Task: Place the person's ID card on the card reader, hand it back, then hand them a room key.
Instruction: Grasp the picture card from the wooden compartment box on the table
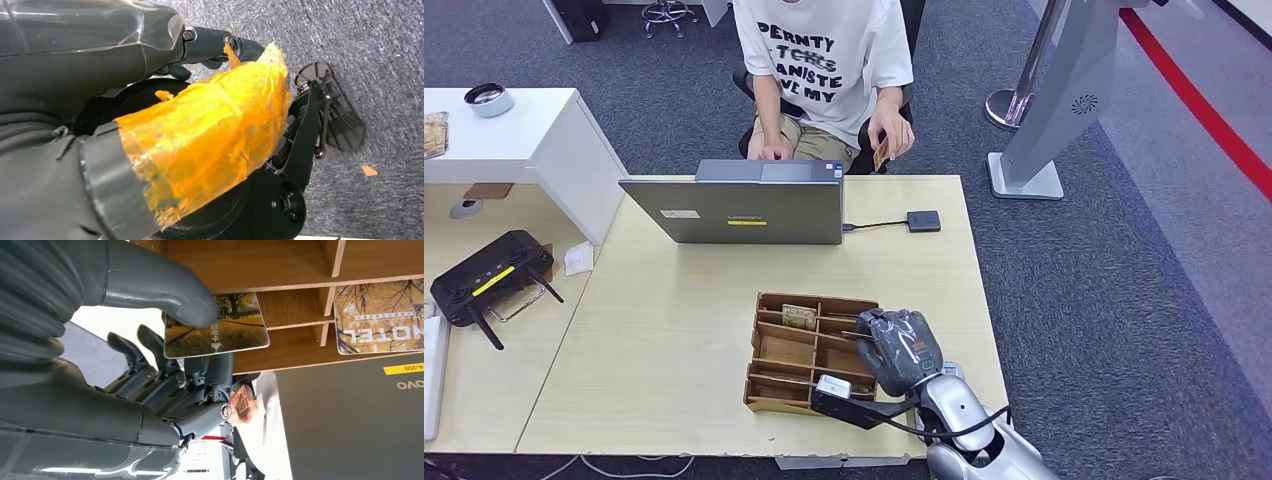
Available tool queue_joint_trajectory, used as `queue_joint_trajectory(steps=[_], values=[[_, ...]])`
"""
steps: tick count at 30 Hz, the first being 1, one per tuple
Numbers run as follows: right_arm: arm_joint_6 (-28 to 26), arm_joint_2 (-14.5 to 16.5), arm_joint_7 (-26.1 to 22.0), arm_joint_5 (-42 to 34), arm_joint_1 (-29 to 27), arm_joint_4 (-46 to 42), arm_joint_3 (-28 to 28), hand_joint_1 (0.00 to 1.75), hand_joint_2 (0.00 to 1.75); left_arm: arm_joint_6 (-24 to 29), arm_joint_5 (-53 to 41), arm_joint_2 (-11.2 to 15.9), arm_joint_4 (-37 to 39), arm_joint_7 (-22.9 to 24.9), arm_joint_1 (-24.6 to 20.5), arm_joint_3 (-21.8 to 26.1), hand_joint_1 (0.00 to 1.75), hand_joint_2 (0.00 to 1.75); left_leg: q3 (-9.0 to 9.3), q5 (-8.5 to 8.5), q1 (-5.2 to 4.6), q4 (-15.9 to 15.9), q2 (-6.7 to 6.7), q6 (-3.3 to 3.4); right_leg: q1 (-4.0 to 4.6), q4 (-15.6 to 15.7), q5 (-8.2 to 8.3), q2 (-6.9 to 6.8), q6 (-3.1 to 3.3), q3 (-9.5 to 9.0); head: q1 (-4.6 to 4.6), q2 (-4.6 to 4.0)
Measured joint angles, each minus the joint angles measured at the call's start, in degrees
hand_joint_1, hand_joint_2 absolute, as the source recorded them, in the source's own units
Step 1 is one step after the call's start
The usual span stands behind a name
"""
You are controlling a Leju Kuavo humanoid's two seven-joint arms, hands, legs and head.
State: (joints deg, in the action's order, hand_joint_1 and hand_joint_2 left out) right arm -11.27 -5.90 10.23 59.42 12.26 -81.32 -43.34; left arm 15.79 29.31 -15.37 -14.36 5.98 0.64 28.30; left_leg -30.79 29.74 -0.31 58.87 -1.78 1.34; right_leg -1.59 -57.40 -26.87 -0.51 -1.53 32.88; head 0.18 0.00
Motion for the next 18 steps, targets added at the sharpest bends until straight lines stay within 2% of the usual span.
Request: queue_joint_trajectory(steps=[7,10,14,18], values=[[-0.28,0.22,-0.32,-0.48,0.27,0.39,0.11,1.75,1.75,-0.79,-2.61,-0.02,0.00,0.17,0.00,0.01,0.00,0.00,0.01,0.00,0.00,0.00,0.00,0.00,0.00,0.00,0.00,0.00,0.00,0.00,0.00,0.00],[-2.49,0.19,-1.92,-0.82,-0.41,-0.03,0.87,1.75,1.75,-0.98,-3.64,-0.03,0.00,0.28,0.00,0.04,0.00,0.00,0.00,0.00,0.00,0.00,0.00,0.00,0.00,0.00,0.00,0.00,0.00,0.01,0.00,0.00],[-9.20,0.19,-4.32,0.84,-2.08,-2.83,2.58,1.75,1.75,-0.97,-4.59,-0.20,-0.11,0.19,0.03,0.50,0.00,0.00,-0.01,0.01,0.00,0.00,0.00,0.00,0.00,0.00,-0.01,-0.01,0.00,0.01,0.02,0.00],[-19.75,0.45,-6.51,6.07,-4.62,-7.97,4.79,1.75,1.75,-0.43,-4.91,-0.61,-0.61,-0.27,0.13,1.81,0.00,0.00,-0.02,0.01,0.00,0.00,0.02,0.00,0.00,0.00,-0.01,-0.03,-0.01,0.02,0.00,0.00]])
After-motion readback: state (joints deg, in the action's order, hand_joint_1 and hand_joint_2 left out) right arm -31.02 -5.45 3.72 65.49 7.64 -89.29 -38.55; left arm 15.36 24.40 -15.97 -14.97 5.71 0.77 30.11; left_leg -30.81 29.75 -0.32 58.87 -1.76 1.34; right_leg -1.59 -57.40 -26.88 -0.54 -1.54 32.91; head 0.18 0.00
